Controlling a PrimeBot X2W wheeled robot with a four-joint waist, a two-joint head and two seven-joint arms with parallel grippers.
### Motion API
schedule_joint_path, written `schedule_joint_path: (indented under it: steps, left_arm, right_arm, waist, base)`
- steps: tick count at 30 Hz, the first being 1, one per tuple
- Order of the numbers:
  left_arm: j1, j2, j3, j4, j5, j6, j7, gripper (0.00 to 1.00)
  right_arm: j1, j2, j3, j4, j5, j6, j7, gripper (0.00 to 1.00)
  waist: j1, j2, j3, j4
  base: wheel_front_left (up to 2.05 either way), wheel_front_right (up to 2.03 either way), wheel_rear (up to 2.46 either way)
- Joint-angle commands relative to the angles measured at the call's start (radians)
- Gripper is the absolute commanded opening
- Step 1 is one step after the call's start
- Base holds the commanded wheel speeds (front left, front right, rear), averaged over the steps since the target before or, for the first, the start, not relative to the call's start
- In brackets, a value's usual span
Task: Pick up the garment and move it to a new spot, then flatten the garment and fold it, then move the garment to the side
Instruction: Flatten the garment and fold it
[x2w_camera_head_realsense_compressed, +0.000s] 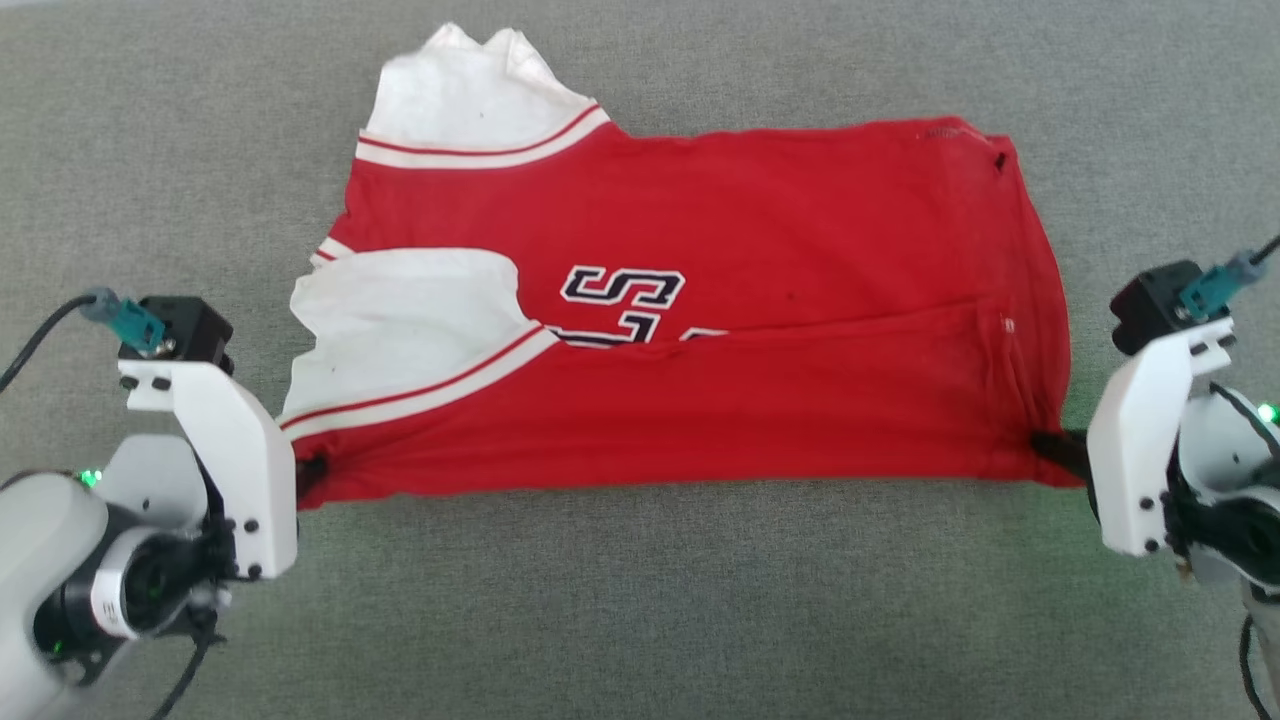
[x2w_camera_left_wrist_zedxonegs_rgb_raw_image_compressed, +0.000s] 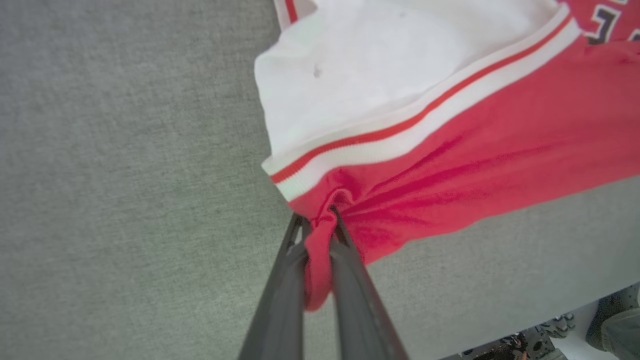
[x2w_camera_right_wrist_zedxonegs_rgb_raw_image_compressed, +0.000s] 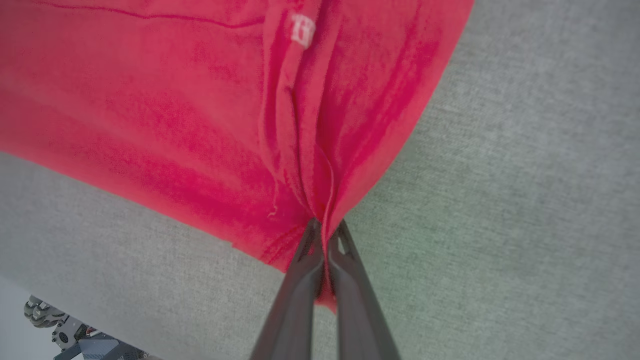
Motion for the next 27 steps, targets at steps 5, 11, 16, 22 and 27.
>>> schedule_joint_path:
  steps: [5, 11, 16, 22, 27]
  left_arm:
    - [0.068, 0.055, 0.002, -0.13, -0.022, 0.082, 0.016, 0.0]
    - [0.139, 0.07, -0.012, -0.196, -0.046, 0.128, -0.002, 0.0]
    - [0.159, 0.039, -0.026, -0.145, -0.046, 0.105, -0.016, 0.18]
    - [0.122, 0.031, -0.01, -0.087, -0.028, 0.077, -0.037, 1.0]
    - [0.083, 0.073, 0.008, -0.109, -0.008, 0.082, -0.019, 1.0]
  right_arm:
    - [0.087, -0.017, -0.036, -0.089, 0.032, -0.001, 0.072, 0.0]
    - [0.161, 0.007, -0.085, -0.137, 0.001, -0.001, 0.097, 0.0]
    - [0.17, 0.042, -0.065, -0.102, -0.042, -0.001, 0.031, 0.29]
    - [0.155, 0.071, -0.056, -0.07, -0.069, -0.001, -0.041, 1.0]
    - [0.165, 0.095, -0.08, -0.117, -0.074, -0.001, -0.106, 1.0]
  waist:
    - [0.0, 0.0, -0.003, 0.004]
    - [0.0, 0.0, 0.001, 0.005]
    - [0.0, 0.0, 0.004, 0.005]
    - [0.0, 0.0, -0.009, -0.004]
    - [0.0, 0.0, -0.029, -0.03]
  base:
    - [0.0, 0.0, 0.0]
    - [0.0, 0.0, 0.0]
    - [0.0, 0.0, 0.0]
    - [0.0, 0.0, 0.0]
    - [0.0, 0.0, 0.0]
